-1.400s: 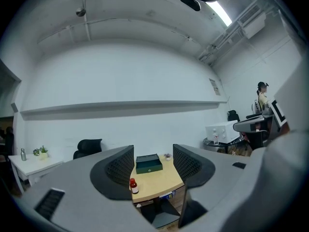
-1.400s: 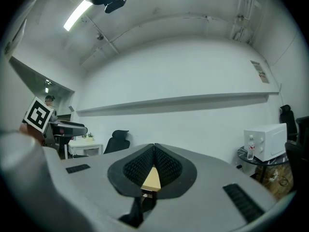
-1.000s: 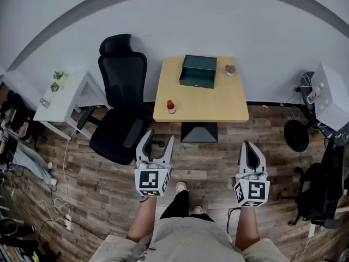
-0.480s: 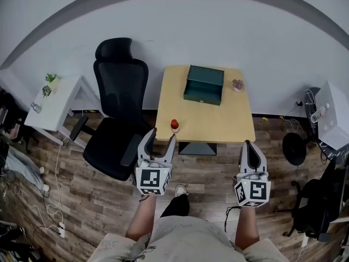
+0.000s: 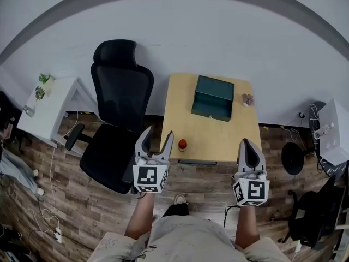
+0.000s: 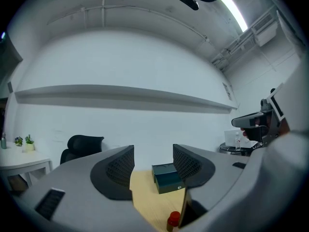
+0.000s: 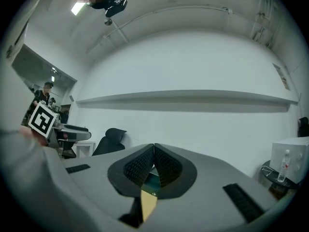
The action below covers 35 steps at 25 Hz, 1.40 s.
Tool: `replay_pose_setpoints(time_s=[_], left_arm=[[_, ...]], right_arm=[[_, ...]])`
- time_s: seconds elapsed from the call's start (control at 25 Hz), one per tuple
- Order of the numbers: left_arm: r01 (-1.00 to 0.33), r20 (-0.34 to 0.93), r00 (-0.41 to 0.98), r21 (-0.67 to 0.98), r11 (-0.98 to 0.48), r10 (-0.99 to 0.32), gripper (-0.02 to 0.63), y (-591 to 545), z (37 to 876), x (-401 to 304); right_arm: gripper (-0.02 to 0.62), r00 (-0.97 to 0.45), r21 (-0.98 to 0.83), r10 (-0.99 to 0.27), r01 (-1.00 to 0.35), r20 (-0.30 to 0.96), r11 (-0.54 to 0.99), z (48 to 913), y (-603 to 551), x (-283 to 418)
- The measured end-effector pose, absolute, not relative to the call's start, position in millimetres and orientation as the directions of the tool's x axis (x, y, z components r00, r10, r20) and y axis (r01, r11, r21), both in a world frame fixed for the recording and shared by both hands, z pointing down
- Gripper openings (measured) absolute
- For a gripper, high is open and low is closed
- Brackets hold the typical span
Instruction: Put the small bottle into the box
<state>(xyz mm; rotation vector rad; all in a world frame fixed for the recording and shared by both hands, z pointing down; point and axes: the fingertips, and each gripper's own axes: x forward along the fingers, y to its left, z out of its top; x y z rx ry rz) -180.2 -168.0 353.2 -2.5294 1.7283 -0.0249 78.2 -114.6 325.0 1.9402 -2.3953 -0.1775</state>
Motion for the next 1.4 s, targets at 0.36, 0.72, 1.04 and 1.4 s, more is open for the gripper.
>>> replay_pose_setpoints(time_s=[0.36,0.72,1.04,1.4], left_arm=[[-0.908,-0.031,0.413,-0.086,-0.410,-0.910,0.253,-214.0,356.9,-177.2],[-0.899,-0.054,0.434,-0.084,-0.429,-0.899,0.253,-239.4,369.4,-153.3],[-0.897,-0.023,0.436,-0.092,-0.433,-0.899,0.253,-257.2,375.7,-135.3],[-0.894,0.031,0.438,-0.088,-0.439,-0.898,0.253,-265.9,403.1,-127.8]], right_arm=[[0.015,-0.173,0.111,-0.984,-0.980,-0.037,0.168,330.0,-156.9,67.0],[0.015,-0.161,0.109,-0.985,-0.982,-0.068,0.154,339.6,-175.8,86.6],[0.015,-0.181,0.110,-0.982,-0.978,-0.046,0.176,345.1,-199.2,96.6],[0.015,-0.194,0.094,-0.981,-0.977,0.002,0.194,367.9,-214.3,95.3]])
